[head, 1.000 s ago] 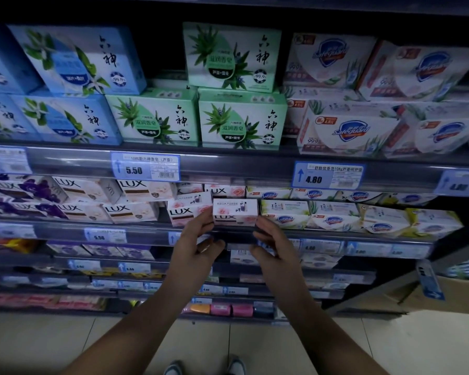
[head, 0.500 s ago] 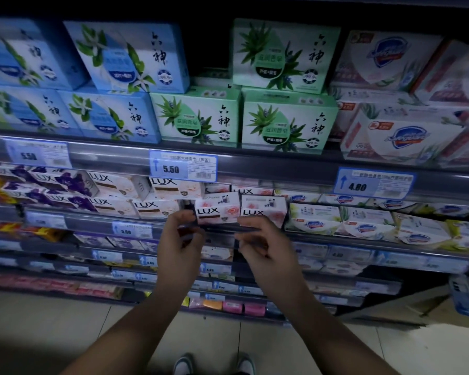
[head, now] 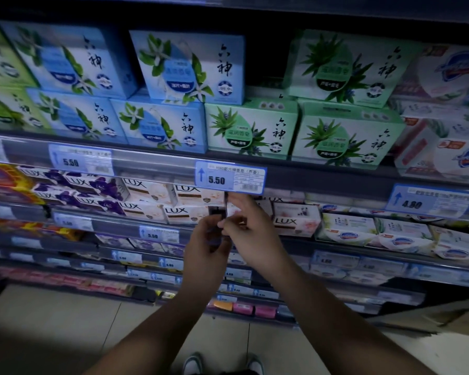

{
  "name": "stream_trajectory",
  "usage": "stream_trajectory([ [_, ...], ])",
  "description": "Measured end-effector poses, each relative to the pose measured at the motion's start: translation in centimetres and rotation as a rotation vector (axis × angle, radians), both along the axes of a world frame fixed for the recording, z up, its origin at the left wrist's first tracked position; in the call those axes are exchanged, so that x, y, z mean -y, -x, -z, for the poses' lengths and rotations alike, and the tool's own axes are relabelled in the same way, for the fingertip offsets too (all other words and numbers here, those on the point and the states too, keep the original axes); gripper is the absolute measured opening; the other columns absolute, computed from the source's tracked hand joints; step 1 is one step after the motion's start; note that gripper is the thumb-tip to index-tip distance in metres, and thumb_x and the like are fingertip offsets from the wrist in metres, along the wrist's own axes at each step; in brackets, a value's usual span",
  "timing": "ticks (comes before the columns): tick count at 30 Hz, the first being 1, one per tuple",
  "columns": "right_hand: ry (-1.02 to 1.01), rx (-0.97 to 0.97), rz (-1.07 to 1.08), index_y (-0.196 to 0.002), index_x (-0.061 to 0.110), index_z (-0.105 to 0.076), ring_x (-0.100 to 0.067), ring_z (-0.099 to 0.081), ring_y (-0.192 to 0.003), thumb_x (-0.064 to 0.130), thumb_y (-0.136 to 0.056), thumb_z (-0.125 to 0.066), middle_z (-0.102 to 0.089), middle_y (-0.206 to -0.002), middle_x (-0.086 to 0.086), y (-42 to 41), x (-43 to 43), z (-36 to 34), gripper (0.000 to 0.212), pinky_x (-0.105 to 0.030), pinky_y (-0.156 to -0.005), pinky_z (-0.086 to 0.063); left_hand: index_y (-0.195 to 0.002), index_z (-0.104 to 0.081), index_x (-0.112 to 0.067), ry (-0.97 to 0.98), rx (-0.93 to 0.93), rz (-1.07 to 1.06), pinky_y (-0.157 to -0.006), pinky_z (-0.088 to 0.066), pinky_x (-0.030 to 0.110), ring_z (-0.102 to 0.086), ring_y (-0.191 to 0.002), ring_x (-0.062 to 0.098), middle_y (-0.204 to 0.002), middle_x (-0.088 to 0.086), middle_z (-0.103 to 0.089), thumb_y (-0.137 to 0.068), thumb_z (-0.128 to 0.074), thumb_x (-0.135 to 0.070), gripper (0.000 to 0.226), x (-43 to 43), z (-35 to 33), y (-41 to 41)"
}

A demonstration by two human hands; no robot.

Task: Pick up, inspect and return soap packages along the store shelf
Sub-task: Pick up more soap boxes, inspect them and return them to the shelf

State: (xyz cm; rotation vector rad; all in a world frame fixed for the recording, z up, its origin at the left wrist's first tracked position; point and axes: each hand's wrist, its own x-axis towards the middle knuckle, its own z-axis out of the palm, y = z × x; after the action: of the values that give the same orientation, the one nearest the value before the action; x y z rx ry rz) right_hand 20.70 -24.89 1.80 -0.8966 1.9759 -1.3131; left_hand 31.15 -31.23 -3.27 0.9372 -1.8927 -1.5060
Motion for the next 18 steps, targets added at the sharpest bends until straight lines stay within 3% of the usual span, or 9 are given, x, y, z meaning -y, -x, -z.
stream_trajectory([
  [2, -0.007, -0.005, 0.000, -0.150, 0.033, -0.041, -0.015, -0.065, -0.111, 0.020, -0.102, -0.058, -0.061, -0.121, 0.009, -0.5, 0.6, 0.0, 0.052, -0.037, -0.096, -0.055, -0.117, -0.062, -0.040, -0.004, -0.022, 0.035, -0.073, -0.062, 0.039, -0.072, -0.092, 0.002, -0.102, -0.019, -0.074, -0.096, -0.062, -0.003, 0.043, 0.3, -0.1, -0.1],
  [4, -0.008, -0.019, 0.007, -0.151, 0.033, -0.040, -0.018, -0.060, -0.123, 0.020, -0.102, -0.058, -0.058, -0.140, 0.004, -0.9, 1.1, 0.1, 0.054, -0.024, -0.095, -0.050, -0.121, -0.065, -0.027, -0.006, -0.056, 0.058, -0.073, -0.062, 0.039, -0.073, -0.094, 0.007, -0.102, -0.012, -0.076, -0.091, -0.059, -0.001, 0.040, 0.6, 0.0, -0.3],
  [6, 0.000, -0.069, 0.015, -0.151, 0.032, -0.042, -0.015, -0.051, -0.133, 0.020, -0.101, -0.059, -0.052, -0.151, 0.005, -1.3, 1.5, 0.2, 0.054, -0.004, -0.087, -0.038, -0.120, -0.067, -0.021, -0.010, -0.068, 0.072, -0.066, -0.059, 0.030, -0.074, -0.091, 0.010, -0.099, -0.009, -0.076, -0.084, -0.055, -0.003, 0.042, 0.8, 0.2, -0.4],
  [8, 0.008, -0.096, 0.012, -0.151, 0.030, -0.042, -0.013, -0.048, -0.135, 0.020, -0.100, -0.060, -0.051, -0.153, 0.005, -1.5, 1.7, 0.2, 0.055, 0.005, -0.080, -0.031, -0.118, -0.068, -0.021, 0.005, -0.061, 0.088, -0.063, -0.054, 0.019, -0.074, -0.086, 0.005, -0.096, -0.013, -0.076, -0.084, -0.055, 0.005, 0.044, 0.8, 0.4, -0.5],
  [11, 0.019, -0.084, 0.007, -0.152, 0.027, -0.042, -0.016, -0.053, -0.132, 0.020, -0.101, -0.060, -0.054, -0.150, 0.001, -1.4, 1.4, 0.1, 0.054, -0.011, -0.093, -0.043, -0.119, -0.067, -0.019, 0.056, -0.063, 0.117, -0.068, -0.055, 0.019, -0.073, -0.091, 0.007, -0.101, -0.014, -0.075, -0.087, -0.055, 0.013, 0.047, 0.9, 0.4, -0.2],
  [13, 0.024, -0.076, 0.083, -0.149, 0.027, -0.047, -0.015, -0.063, -0.116, 0.018, -0.100, -0.061, -0.065, -0.131, -0.004, -1.0, 0.3, 0.1, 0.051, -0.027, -0.096, -0.053, -0.122, -0.066, -0.017, -0.027, -0.093, 0.134, -0.078, -0.059, 0.032, -0.073, -0.100, 0.019, -0.107, -0.005, -0.076, -0.088, -0.058, 0.009, 0.043, 1.2, 0.3, 0.4],
  [15, 0.042, -0.084, 0.181, -0.143, 0.027, -0.052, -0.006, -0.066, -0.100, 0.013, -0.098, -0.062, -0.070, -0.110, -0.002, -0.3, -1.4, 0.5, 0.048, -0.021, -0.088, -0.053, -0.128, -0.063, -0.015, -0.068, -0.063, 0.134, -0.084, -0.058, 0.037, -0.072, -0.103, 0.023, -0.111, 0.000, -0.074, -0.090, -0.066, -0.004, 0.040, 1.4, 0.2, 1.3],
  [17, 0.050, -0.087, 0.238, -0.139, 0.028, -0.055, -0.002, -0.066, -0.092, 0.008, -0.097, -0.061, -0.070, -0.099, 0.000, 0.0, -3.2, 0.9, 0.047, -0.012, -0.081, -0.050, -0.130, -0.061, -0.020, 0.096, 0.047, 0.120, -0.079, -0.056, 0.025, -0.071, -0.093, 0.009, -0.102, -0.008, -0.073, -0.090, -0.073, -0.012, 0.042, 1.8, 0.4, 2.1],
  [18, 0.051, -0.090, 0.245, -0.138, 0.028, -0.055, -0.003, -0.066, -0.092, 0.007, -0.096, -0.060, -0.070, -0.098, -0.001, 0.1, -3.9, 1.1, 0.047, -0.014, -0.081, -0.051, -0.130, -0.061, -0.023, 0.179, 0.074, 0.125, -0.073, -0.054, 0.020, -0.070, -0.087, 0.003, -0.096, -0.012, -0.072, -0.091, -0.074, -0.014, 0.042, 1.9, 0.3, 2.3],
])
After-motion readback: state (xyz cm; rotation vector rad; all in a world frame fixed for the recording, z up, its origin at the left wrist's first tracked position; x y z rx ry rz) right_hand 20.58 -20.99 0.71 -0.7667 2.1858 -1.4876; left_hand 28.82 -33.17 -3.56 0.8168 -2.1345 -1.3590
